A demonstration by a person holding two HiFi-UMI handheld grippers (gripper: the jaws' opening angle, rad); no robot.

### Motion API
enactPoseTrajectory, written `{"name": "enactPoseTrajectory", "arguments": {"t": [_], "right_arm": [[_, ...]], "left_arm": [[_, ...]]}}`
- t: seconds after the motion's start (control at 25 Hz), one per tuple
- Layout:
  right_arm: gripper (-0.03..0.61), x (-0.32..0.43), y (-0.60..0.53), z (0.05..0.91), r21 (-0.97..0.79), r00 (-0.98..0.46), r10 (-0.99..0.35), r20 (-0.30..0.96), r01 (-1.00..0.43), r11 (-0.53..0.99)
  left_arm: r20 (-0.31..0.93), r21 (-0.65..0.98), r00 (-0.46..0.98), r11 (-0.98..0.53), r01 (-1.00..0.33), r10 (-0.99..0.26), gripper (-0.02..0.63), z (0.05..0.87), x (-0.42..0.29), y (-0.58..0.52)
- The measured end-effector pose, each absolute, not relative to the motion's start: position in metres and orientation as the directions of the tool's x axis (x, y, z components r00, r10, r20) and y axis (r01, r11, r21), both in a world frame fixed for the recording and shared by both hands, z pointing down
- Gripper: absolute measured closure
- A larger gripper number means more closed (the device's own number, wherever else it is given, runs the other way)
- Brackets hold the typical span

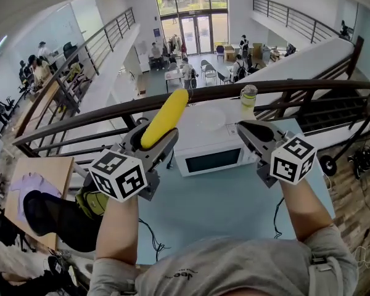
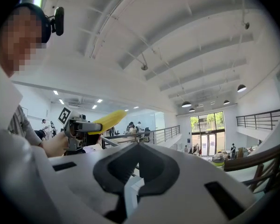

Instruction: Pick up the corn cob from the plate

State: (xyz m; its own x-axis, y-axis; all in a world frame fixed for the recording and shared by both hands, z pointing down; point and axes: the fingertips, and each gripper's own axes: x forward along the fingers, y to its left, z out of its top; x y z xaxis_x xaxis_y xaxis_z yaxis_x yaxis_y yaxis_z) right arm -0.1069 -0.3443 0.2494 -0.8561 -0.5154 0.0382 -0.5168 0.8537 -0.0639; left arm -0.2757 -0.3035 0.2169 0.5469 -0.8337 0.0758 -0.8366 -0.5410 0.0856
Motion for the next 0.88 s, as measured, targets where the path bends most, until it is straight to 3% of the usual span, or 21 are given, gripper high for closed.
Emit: {"name": "enactPoseTrajectory", "arguments": {"t": [0.48, 0.88], "right_arm": [[0.563, -0.040, -0.280, 0.237, -0.067, -0.859, -0.512, -0.007, -0.510, 0.857], [0.563, 0.089, -0.262, 0.259, -0.063, -0.894, -0.447, 0.039, -0.449, 0.891]], "left_arm": [[0.068, 0.126, 0.510, -0.500, -0.857, -0.857, 0.357, 0.229, -0.241, -0.219], [0.069, 0.131, 0.461, -0.450, -0.883, -0.885, 0.357, 0.253, -0.104, -0.185]]}}
